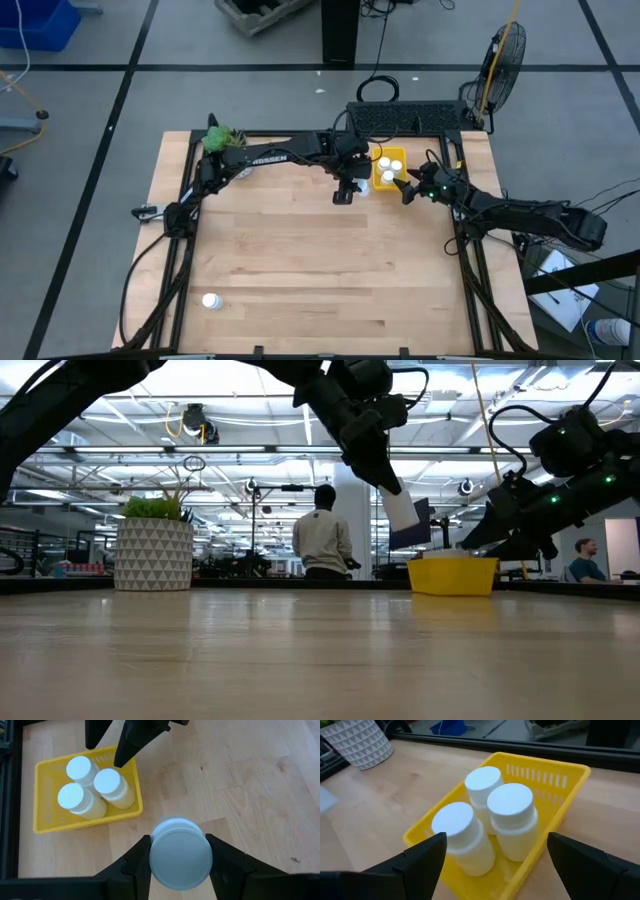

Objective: Pick and place pill bottles into a basket
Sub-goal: Put the top white medicine bottle into the yellow bin

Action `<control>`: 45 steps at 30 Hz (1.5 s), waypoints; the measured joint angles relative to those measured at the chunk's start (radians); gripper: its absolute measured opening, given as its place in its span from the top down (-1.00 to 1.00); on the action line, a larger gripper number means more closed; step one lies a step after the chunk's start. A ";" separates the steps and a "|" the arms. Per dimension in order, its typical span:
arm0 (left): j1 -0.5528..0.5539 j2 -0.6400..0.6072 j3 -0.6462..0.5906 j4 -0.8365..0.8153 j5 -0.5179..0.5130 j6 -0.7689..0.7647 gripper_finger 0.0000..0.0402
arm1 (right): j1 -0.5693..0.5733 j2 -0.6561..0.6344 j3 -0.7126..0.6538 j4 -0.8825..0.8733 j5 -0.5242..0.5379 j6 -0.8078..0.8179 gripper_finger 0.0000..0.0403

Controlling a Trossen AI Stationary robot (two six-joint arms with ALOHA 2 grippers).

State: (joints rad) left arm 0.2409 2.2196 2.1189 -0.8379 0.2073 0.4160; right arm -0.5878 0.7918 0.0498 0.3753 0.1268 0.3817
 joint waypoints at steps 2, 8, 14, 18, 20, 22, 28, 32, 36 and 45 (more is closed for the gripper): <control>0.000 0.000 0.000 0.000 0.000 0.000 0.23 | 0.008 0.015 0.000 0.015 0.000 0.008 -0.67; 0.001 0.000 0.000 -0.001 0.000 0.000 0.23 | 0.031 0.063 0.000 0.061 0.000 0.023 -0.67; 0.001 0.000 0.000 -0.005 0.000 0.000 0.23 | 0.068 0.113 0.000 0.138 0.001 0.043 -0.67; 0.001 0.000 0.000 -0.004 0.000 0.000 0.23 | 0.087 0.145 0.000 0.182 0.002 0.044 -0.67; 0.001 0.000 0.000 -0.004 0.000 0.000 0.23 | 0.086 0.153 0.000 0.196 0.003 0.030 -0.67; 0.001 0.000 0.000 -0.004 0.000 0.000 0.23 | 0.086 0.151 0.000 0.207 0.021 0.001 -0.67; 0.001 0.000 0.000 -0.004 0.000 0.002 0.23 | 0.086 0.096 0.016 0.255 0.123 -0.093 -0.67; 0.001 0.000 0.000 0.012 0.000 0.028 0.23 | 0.086 0.034 0.053 0.253 0.176 -0.179 -0.67; 0.001 0.000 0.000 0.075 0.000 0.051 0.23 | 0.086 -0.036 0.084 0.257 0.253 -0.270 -0.67; 0.032 0.000 0.000 0.234 0.000 0.055 0.23 | 0.086 -0.182 0.114 0.274 0.294 -0.349 -0.67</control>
State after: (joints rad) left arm 0.2724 2.2196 2.1185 -0.6043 0.2077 0.4708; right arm -0.5022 0.6096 0.1638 0.6497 0.4206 0.0322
